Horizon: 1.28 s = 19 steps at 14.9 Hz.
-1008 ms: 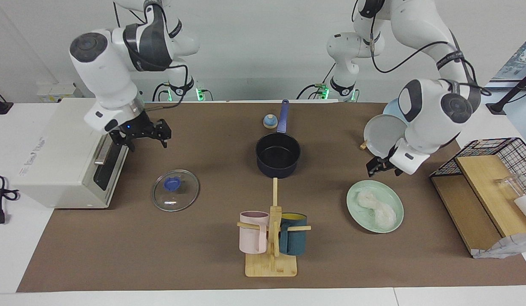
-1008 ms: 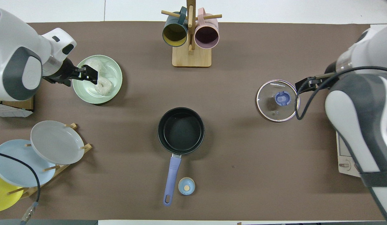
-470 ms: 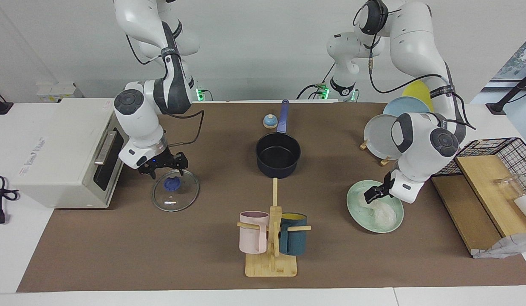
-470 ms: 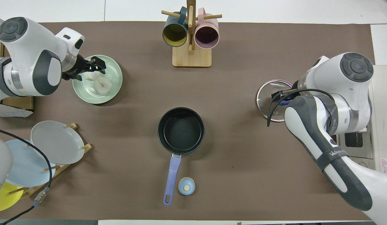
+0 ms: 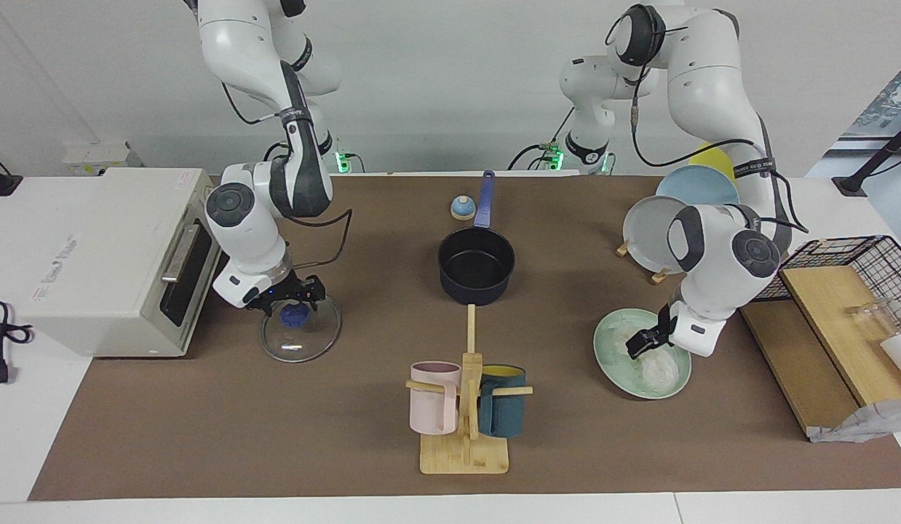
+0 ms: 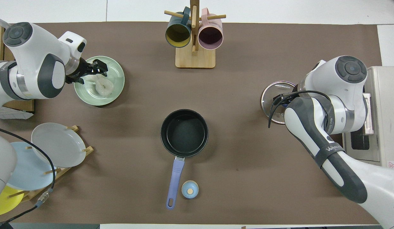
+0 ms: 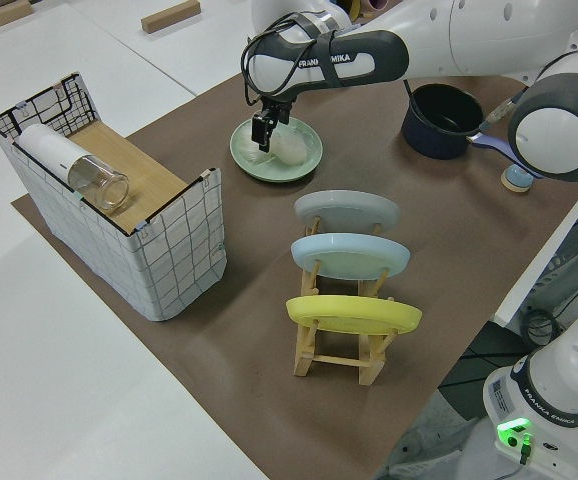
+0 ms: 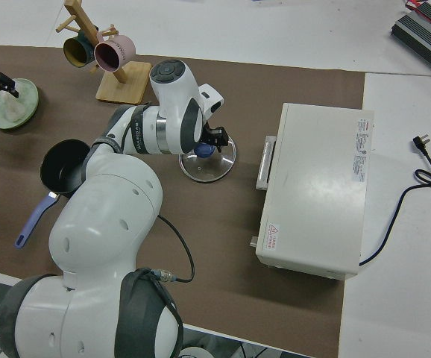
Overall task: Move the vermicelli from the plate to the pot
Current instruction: 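Grasp the vermicelli with the left gripper while the right gripper grasps the lid knob, then carry the vermicelli to the pot with the left gripper while the right gripper lifts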
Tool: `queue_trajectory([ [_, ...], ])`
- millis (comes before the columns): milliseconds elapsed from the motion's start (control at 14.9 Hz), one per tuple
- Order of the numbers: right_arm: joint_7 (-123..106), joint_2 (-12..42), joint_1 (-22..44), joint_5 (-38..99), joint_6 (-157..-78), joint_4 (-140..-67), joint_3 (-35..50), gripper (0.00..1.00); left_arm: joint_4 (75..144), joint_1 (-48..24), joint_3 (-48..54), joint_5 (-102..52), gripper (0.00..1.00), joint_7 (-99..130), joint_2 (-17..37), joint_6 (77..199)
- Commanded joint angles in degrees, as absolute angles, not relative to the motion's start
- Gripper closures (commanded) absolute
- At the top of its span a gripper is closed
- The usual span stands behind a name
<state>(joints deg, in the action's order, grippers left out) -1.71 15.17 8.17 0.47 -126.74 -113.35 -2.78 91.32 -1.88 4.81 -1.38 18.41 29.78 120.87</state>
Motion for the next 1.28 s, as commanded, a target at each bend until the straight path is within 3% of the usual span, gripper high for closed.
queue_trajectory([
  [0,-1.84,16.52,8.17,1.14,-128.41,-113.47,-2.55,0.00,93.07,-2.37,4.04,0.34,0.00,19.51,29.62,122.52],
  [202,-2.11,16.87,8.17,1.14,-128.50,-113.38,-2.55,0.00,93.43,-2.37,4.13,2.02,0.02,19.95,29.62,123.05],
  [403,-2.37,16.96,8.17,1.05,-128.41,-113.29,-2.55,0.05,93.52,-2.55,4.13,2.02,0.31,21.09,29.62,124.71],
  [538,-3.25,16.88,8.17,1.05,-128.41,-113.29,-2.55,0.10,93.52,-3.07,4.13,2.11,0.66,21.27,29.62,125.24],
  [605,-3.34,16.87,8.17,1.05,-128.41,-113.29,-2.55,0.13,93.43,-3.08,4.13,2.20,0.97,21.18,29.62,125.16],
  [941,-5.18,16.87,8.17,1.05,-128.15,-113.29,-2.55,0.41,91.06,-3.25,4.31,1.85,1.00,20.83,29.27,123.84],
  [1209,-5.36,16.87,8.17,0.97,-127.44,-112.77,-2.55,0.47,88.78,-3.34,6.58,-0.78,1.00,20.74,21.73,112.98],
])
